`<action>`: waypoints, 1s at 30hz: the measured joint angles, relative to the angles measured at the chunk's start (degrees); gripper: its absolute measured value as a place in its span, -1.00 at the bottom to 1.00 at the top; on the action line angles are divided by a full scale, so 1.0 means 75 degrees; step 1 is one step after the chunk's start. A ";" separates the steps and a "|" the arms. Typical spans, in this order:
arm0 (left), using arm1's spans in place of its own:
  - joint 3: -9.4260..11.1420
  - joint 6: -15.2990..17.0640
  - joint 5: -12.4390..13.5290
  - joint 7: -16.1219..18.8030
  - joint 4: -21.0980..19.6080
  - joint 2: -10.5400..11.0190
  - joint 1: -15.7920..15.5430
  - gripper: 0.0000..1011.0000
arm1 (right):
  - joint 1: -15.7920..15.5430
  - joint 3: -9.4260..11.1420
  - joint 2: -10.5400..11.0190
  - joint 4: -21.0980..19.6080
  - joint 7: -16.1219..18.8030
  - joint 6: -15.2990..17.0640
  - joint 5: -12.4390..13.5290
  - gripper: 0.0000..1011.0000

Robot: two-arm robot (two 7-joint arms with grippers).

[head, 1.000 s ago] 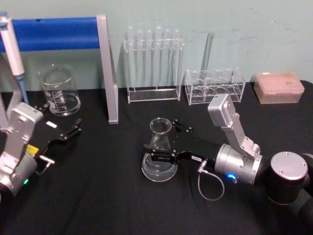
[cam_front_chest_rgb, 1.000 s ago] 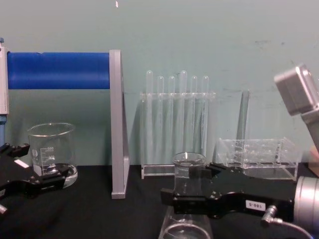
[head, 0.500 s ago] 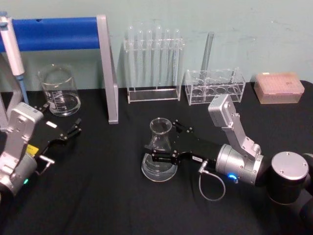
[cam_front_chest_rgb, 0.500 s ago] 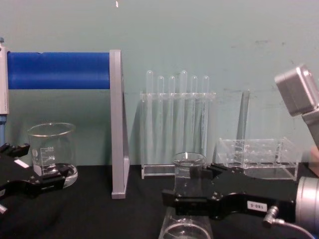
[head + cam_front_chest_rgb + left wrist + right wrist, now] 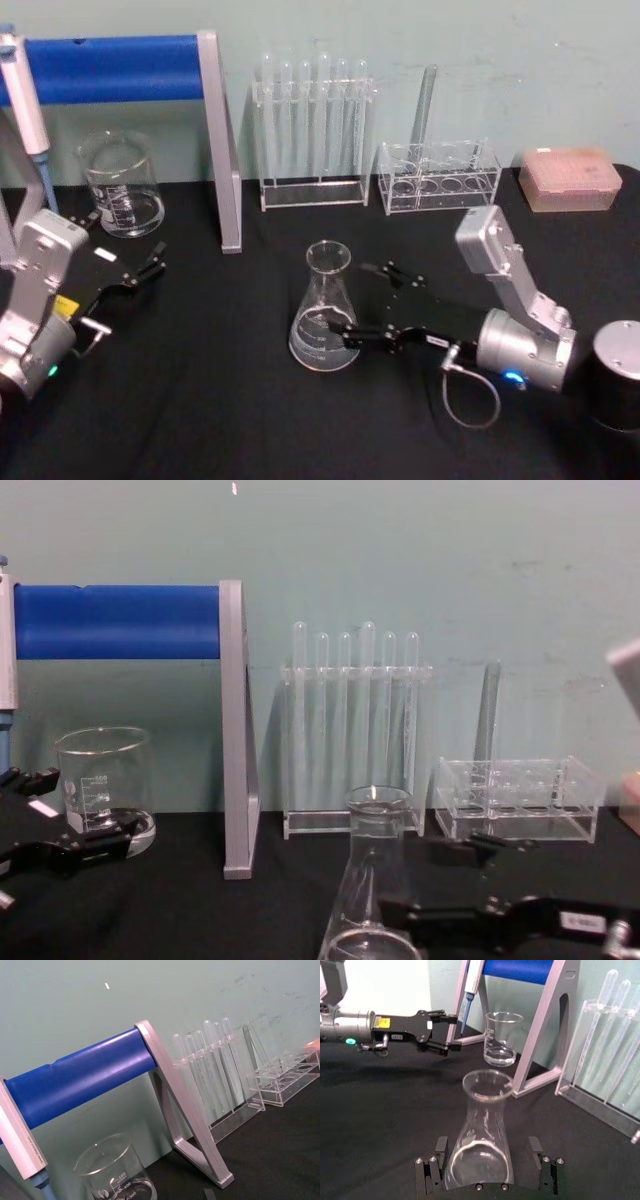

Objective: Grasp the erlenmeyer flask with one hand, shake it three times, then place it back.

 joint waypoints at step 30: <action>0.0000 0.0000 0.0000 0.0000 -0.0001 0.0000 0.0000 0.98 | -0.0258 0.1538 -0.0783 -0.0086 -0.2621 -0.1025 -0.0525 0.98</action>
